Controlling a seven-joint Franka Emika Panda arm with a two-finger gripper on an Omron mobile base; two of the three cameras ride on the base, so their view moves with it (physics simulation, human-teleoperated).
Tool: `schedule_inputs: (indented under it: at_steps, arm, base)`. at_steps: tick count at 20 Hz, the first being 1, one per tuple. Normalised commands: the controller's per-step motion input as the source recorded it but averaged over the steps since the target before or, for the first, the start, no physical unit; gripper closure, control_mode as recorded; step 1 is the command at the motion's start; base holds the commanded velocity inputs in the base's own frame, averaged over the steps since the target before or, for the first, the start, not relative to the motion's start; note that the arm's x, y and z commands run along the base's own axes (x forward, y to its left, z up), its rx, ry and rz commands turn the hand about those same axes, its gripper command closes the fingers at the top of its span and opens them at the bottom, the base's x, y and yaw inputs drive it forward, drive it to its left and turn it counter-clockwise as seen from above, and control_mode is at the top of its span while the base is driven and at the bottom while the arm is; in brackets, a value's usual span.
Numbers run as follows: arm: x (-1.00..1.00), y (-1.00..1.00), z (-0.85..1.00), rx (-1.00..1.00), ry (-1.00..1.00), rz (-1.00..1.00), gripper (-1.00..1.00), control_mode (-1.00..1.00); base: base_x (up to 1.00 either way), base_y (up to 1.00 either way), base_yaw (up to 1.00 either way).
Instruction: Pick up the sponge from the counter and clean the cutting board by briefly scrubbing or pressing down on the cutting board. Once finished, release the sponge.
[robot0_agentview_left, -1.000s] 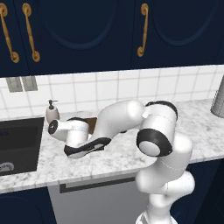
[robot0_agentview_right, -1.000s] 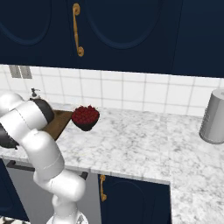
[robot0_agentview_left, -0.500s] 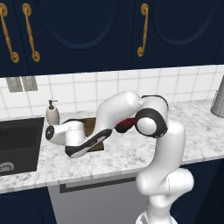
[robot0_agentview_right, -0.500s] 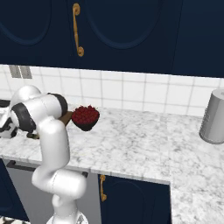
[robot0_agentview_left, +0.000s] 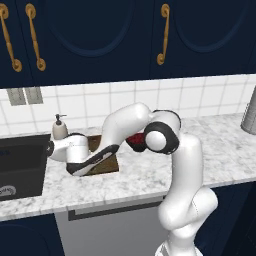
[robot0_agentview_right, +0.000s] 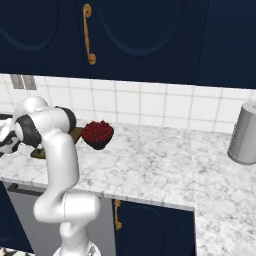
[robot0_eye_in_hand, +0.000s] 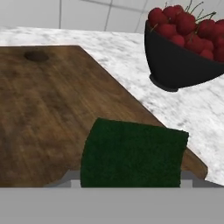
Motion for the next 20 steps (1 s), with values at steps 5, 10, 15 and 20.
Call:
schedule_inputs:
  at_steps: [5,10,15,20]
  arm:
    - [0.26,-0.01,-0.46,0.0,-0.14,0.0,1.0,-1.0]
    - [0.32,-0.35,-0.46,0.06,-0.13,0.0,1.0,-1.0]
    - [0.48,-0.4,-0.31,0.09,-0.06,0.0,1.0,-1.0]
    - [0.7,-0.16,-0.41,0.01,-0.05,0.0,1.0,-1.0]
  base:
    - [0.0,0.0,0.0]
    - [0.0,0.0,0.0]
    - [0.0,0.0,0.0]
    - [0.0,0.0,0.0]
